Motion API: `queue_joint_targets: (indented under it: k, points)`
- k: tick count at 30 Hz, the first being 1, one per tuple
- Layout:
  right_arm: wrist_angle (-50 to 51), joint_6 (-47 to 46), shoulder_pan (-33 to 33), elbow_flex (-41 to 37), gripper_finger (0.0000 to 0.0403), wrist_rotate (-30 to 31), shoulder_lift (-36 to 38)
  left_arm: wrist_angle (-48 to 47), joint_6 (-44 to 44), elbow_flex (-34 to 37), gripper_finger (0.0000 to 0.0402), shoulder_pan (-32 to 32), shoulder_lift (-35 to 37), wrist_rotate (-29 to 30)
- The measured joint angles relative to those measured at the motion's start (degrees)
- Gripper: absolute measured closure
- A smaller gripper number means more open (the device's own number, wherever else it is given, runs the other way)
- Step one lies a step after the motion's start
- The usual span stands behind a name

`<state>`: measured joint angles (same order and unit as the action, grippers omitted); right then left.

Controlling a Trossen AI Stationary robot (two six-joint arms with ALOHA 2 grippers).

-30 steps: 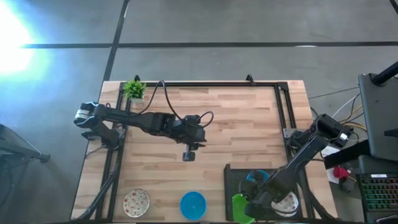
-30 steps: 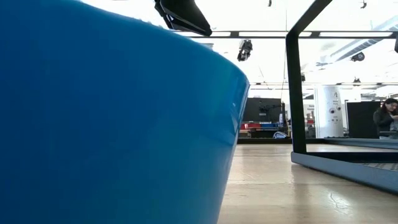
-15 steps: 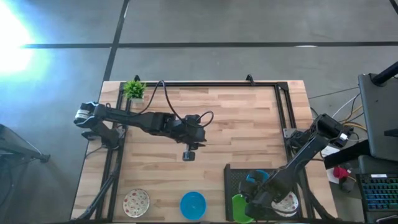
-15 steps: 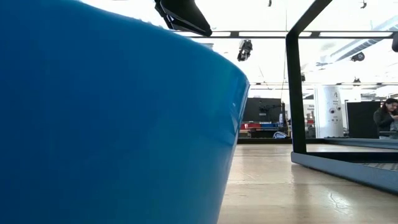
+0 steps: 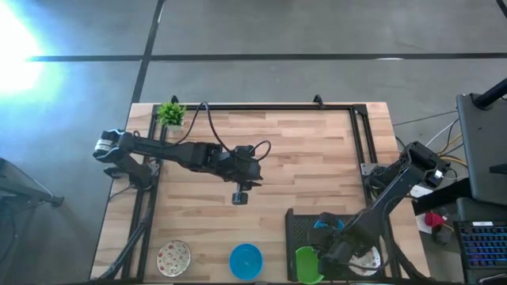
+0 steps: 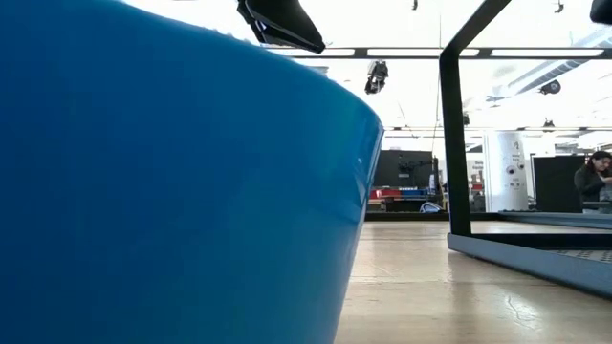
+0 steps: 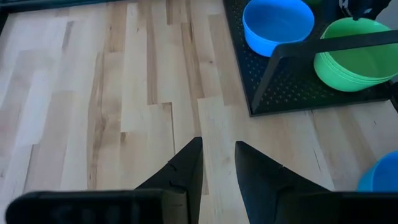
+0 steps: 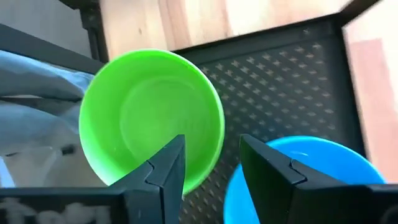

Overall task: Pick & Place Mini bowls
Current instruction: Stack the blue bowl on top of the blue bowls on the shelf

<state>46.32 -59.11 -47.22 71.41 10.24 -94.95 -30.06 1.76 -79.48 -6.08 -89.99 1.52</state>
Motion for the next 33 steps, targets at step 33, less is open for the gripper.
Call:
queue_joint_targets:
  k: [33]
  points:
    - [21.4, -1.6, 0.8, 7.5, 0.0301, 16.3, 20.3, -10.5, -17.6, 3.7, 0.0305, -18.0, 2.4, 0.1]
